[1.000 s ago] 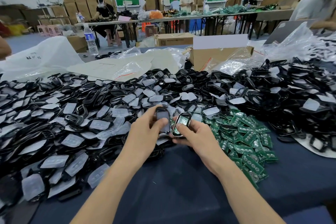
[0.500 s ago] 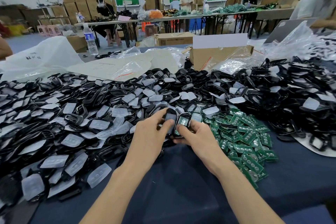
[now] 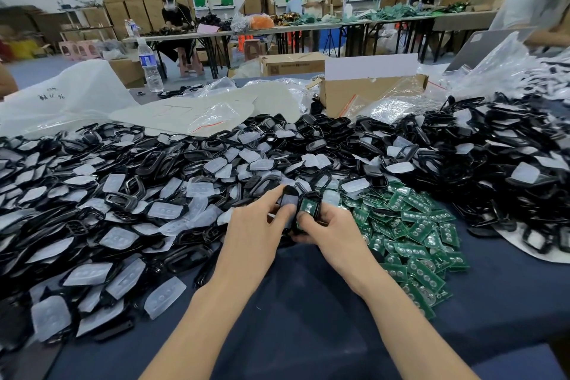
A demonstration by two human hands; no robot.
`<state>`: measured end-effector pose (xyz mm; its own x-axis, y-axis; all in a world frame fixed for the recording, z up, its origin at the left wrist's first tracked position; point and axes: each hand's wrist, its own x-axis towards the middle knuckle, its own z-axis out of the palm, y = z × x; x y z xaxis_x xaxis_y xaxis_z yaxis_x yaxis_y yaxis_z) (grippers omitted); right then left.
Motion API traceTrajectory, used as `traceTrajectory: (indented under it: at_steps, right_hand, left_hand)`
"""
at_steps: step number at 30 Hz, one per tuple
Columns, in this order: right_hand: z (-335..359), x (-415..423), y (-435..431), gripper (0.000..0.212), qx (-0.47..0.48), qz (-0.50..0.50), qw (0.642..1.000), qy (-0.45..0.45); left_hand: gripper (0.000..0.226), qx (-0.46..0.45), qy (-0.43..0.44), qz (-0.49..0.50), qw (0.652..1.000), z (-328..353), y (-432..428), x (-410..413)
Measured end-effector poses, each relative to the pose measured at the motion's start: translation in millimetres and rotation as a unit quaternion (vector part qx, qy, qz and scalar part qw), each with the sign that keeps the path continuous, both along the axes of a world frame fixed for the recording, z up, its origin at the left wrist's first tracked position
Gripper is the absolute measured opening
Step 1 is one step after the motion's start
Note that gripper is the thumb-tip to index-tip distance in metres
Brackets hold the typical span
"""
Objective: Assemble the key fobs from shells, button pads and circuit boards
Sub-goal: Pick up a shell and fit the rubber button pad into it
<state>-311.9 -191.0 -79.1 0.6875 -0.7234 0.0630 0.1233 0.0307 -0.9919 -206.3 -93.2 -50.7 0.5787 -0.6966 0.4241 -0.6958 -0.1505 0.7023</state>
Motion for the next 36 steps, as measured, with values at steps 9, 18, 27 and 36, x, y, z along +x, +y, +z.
traceTrajectory:
  at_steps: [9, 18, 27, 36]
  right_hand:
    - [-6, 0, 1, 0.016, -0.065, 0.062, 0.996, 0.004]
    - [-1, -4, -1, 0.016, -0.027, 0.062, 0.998, -0.015]
    - [7, -8, -2, 0.033, 0.167, 0.114, 0.971, -0.130]
    - [8, -10, 2, 0.040, 0.146, 0.151, 0.965, -0.155]
  left_hand:
    - [0.036, 0.037, -0.013, 0.039, 0.998, -2, -2, -7]
    - [0.053, 0.057, -0.027, -0.046, 0.997, -10, 1, -14]
    - [0.033, -0.053, 0.090, -0.062, 0.993, -12, 6, -14]
    - [0.037, -0.016, 0.149, -0.127, 0.980, 1, 9, -2]
